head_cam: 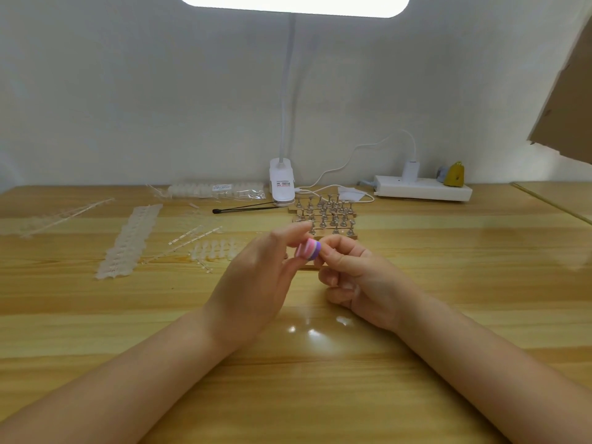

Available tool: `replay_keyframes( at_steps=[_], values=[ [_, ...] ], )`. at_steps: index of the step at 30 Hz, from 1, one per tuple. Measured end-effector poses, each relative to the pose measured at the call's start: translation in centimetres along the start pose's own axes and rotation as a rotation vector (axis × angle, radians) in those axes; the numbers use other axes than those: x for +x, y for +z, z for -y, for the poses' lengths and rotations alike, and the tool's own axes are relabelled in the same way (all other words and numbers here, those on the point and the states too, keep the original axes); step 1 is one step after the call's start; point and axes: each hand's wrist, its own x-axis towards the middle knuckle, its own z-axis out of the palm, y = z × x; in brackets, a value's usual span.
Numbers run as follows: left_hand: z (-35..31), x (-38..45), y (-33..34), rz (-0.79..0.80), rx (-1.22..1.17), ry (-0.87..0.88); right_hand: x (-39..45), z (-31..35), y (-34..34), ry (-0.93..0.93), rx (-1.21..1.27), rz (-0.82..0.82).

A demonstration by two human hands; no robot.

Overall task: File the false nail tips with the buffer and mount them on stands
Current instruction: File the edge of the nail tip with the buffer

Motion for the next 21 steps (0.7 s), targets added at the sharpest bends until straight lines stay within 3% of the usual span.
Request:
replay_keyframes(
  at_steps=[3, 6, 10, 13, 16, 21],
  values=[
    [0.4, -0.1, -0.3, 0.0, 0.029, -0.047, 0.0, 0.0, 0.1, -0.016, 0.003, -0.003],
    [0.2, 0.2, -0.3, -0.055, -0.04, 0.017, 0.0, 0.0, 0.1, -0.017, -0.017, -0.004],
    [0.2, -0.2, -0.2, 0.04, -0.002, -0.061, 0.0, 0.2, 0.0, -0.016, 0.01, -0.003],
    [0.8, -0.3, -0.4, 0.011, 0.02, -0.068, 0.0, 0.2, 0.1, -0.03, -0.004, -0.019],
    [1.0, -0.3, -0.2, 0.003, 0.004, -0.1, -0.2, 0.4, 0.1, -0.103, -0.126, -0.152],
    [2.0, -0.8, 0.1, 0.015, -0.083, -0.384, -0.3, 0.4, -0.4, -0.274, -0.596, -0.467]
  ],
)
